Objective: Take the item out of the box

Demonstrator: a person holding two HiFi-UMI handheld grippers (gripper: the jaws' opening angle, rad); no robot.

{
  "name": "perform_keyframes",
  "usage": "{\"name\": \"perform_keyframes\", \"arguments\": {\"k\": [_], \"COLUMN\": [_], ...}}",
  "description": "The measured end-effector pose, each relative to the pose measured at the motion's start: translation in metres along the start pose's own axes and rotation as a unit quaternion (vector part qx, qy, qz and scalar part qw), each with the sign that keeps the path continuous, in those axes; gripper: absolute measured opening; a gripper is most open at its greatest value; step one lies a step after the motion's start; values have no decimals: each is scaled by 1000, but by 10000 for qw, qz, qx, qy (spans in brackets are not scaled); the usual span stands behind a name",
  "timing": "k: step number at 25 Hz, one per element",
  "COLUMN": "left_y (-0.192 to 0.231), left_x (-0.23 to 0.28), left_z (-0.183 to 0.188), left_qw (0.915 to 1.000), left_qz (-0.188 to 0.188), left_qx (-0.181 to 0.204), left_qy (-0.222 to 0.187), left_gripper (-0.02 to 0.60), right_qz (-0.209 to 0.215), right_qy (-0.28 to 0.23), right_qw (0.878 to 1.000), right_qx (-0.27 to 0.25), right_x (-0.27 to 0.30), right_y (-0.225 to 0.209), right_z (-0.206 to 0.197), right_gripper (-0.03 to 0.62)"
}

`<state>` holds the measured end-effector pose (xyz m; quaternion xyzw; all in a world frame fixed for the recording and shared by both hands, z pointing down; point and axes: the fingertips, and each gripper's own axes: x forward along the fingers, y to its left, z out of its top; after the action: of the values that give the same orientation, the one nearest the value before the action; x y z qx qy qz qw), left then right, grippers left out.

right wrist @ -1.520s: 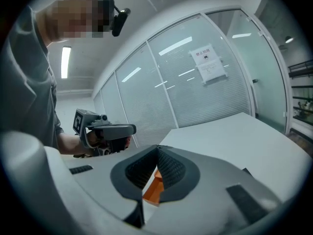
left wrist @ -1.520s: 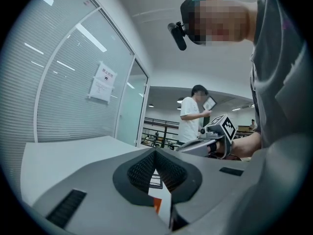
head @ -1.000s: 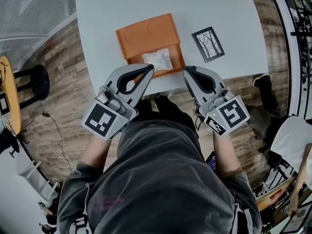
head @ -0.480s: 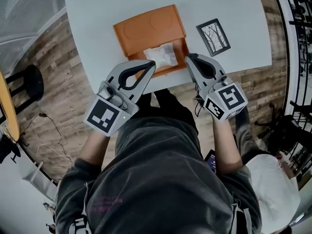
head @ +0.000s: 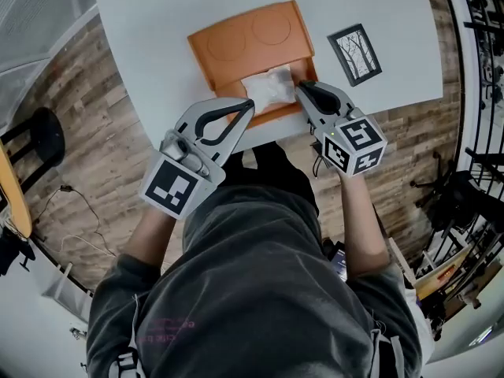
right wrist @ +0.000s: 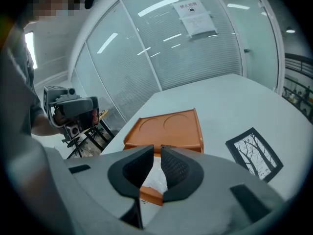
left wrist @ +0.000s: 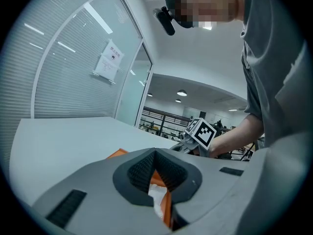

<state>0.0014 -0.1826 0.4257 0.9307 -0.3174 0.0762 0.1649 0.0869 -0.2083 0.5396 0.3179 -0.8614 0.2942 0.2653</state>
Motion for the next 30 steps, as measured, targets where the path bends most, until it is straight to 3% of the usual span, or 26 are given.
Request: {"name": "perform_keyframes", "arguments": {"k": [14, 30], "left_y": [22, 39], "left_x": [-28, -50], "left_z": [-29, -54], "left_qw": [9998, 9990], "left_qz": [-23, 176], "left_qx": [-204, -397], "left_qy": [30, 112], "left_gripper": [3, 3], "right_qz": [-285, -171], "right_qy": [856, 1711], "right_qw": [9959, 9835], "right_qx": [-65, -565], "right_x": [40, 83], "right_y": [-8, 7], "right_z": [-36, -59], "right_gripper": [103, 212]}}
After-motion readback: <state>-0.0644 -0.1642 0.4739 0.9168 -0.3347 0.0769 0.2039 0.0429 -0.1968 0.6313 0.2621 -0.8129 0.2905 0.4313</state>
